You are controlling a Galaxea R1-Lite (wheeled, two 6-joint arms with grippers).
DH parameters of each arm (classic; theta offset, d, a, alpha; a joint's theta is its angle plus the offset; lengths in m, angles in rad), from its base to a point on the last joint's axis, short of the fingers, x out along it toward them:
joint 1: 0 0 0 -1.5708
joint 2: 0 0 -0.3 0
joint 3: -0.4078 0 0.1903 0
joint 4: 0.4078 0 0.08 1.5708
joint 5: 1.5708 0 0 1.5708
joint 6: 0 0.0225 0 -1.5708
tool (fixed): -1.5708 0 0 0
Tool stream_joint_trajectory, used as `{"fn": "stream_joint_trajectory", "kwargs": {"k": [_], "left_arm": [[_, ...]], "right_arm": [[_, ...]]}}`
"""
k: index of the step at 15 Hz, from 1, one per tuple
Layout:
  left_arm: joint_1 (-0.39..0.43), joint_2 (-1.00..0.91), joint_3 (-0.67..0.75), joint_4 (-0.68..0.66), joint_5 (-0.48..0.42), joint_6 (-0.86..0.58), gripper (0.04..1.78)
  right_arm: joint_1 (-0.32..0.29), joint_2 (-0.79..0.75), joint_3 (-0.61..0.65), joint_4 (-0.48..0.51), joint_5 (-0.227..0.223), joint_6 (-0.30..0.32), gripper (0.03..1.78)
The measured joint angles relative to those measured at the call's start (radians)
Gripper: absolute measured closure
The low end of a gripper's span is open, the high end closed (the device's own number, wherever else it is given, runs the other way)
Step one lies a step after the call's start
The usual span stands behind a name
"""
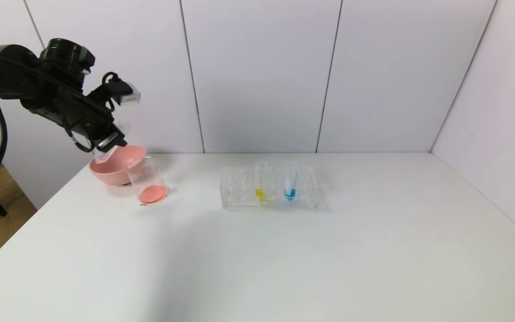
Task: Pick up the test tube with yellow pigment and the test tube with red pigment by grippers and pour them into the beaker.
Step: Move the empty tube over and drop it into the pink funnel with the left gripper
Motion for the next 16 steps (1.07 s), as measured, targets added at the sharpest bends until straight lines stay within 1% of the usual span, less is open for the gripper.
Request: {"fn": "stream_joint_trajectory", "kwargs": {"k": [3,5,7,9,12,13,16], "left_arm": [[0.010,-0.001,0.004,-0.043,-0.040,-0.109,1.37],[0.016,-0.001,0.006,-0.087,-0.089,-0.227,1.37],[0.023,-0.004,0.019,-0.157,-0.111,-0.344,1.37],[0.033,-0.011,0.058,-0.254,-0.112,-0.433,1.37],[0.039,-0.019,0.145,-0.457,-0.113,-0.587,1.37],[0.042,-0.021,0.178,-0.516,-0.111,-0.621,1.37],[0.056,-0.026,0.255,-0.653,-0.109,-0.657,1.37]], "right_arm": [[0.000,0.000,0.000,0.000,0.000,0.000,0.11],[0.000,0.000,0.000,0.000,0.000,0.000,0.11],[0.000,0.000,0.000,0.000,0.000,0.000,0.11],[0.000,0.000,0.000,0.000,0.000,0.000,0.11],[0.000,0.000,0.000,0.000,0.000,0.000,0.11],[0.000,0.000,0.000,0.000,0.000,0.000,0.11],[0.000,0.000,0.000,0.000,0.000,0.000,0.11]]}}
